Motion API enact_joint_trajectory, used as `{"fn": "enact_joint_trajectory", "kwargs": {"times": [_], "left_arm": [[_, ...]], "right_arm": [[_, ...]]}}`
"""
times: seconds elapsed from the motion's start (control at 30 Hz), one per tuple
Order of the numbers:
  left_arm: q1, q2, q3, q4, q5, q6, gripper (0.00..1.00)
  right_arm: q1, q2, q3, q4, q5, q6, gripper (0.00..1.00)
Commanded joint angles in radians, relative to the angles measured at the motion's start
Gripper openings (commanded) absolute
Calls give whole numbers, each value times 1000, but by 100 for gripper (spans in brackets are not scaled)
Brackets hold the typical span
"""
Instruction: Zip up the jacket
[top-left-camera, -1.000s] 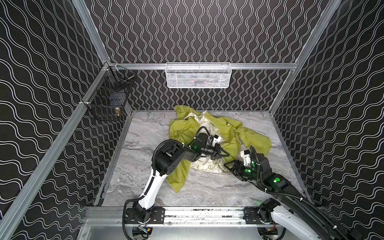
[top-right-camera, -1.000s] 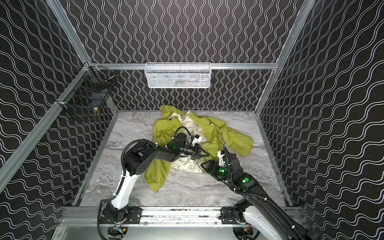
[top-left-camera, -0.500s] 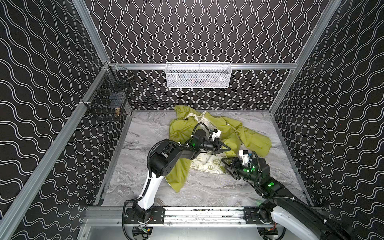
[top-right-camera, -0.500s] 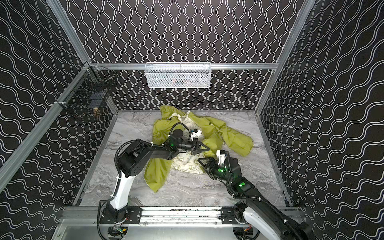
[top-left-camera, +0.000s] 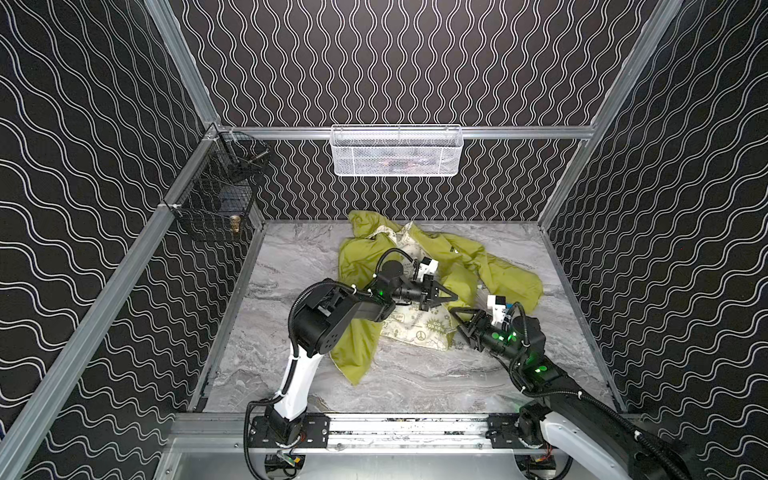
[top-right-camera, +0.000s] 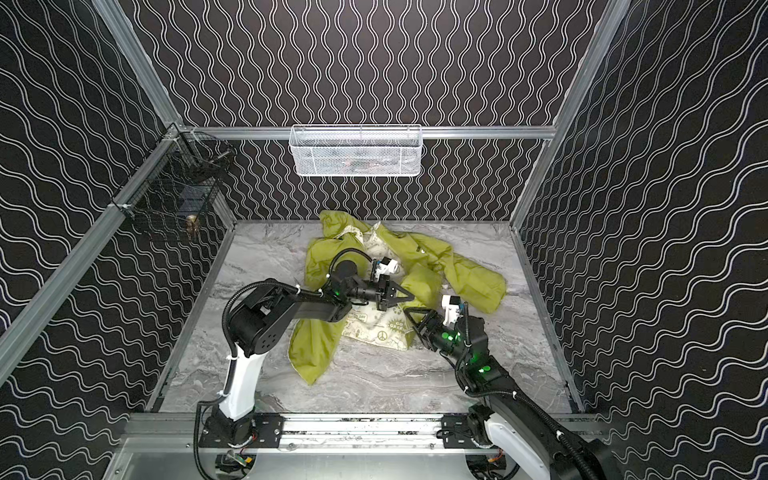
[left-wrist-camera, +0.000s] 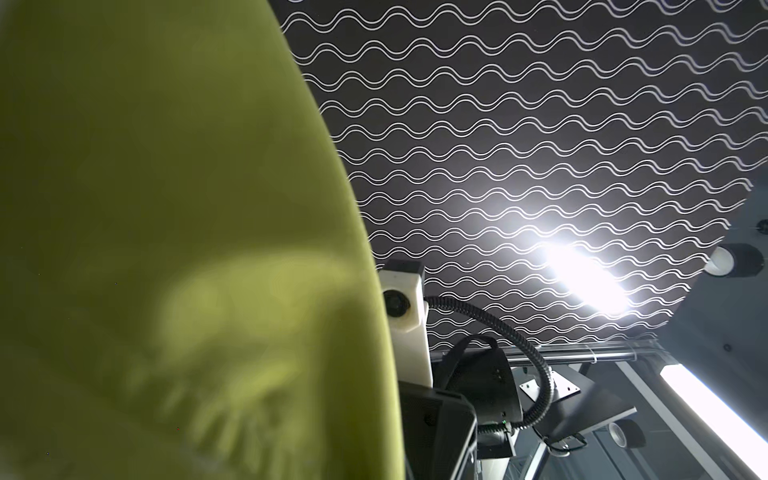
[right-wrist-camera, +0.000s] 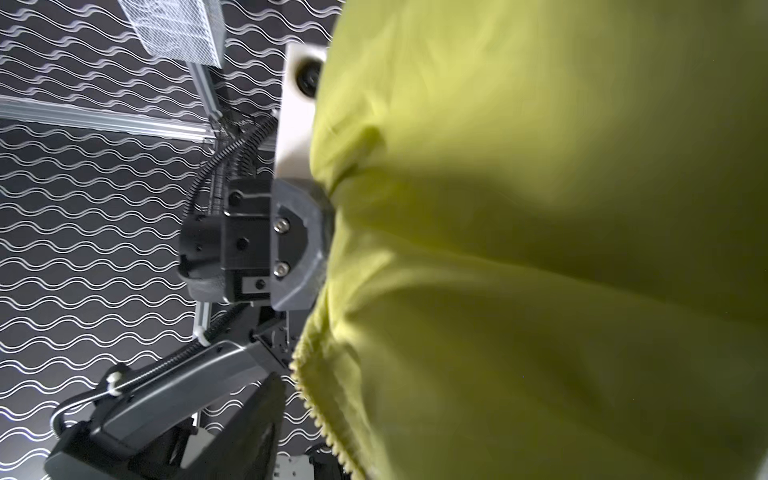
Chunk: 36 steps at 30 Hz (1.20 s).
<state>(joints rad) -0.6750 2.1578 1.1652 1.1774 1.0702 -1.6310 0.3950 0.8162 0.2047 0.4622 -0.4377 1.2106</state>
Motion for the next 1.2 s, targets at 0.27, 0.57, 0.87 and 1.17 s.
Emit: {"fn": "enact_joint_trajectory", "kwargs": {"times": [0.27,0.57,0.87,1.17], "left_arm": [[34,-47,-40,24,66,10,0],[51,-64,-51,-62,57,87,0],[56,-95,-36,-249,42,225,0],[56,-101,-48,-254,40,256,0]], "right_arm": [[-20,42,35,123,-126,-53,39],[-21,83,50,213,-220,-50,23],[-21,116,51,217,-242,-49,26],[-20,179,43,328,-260,8,33]]}}
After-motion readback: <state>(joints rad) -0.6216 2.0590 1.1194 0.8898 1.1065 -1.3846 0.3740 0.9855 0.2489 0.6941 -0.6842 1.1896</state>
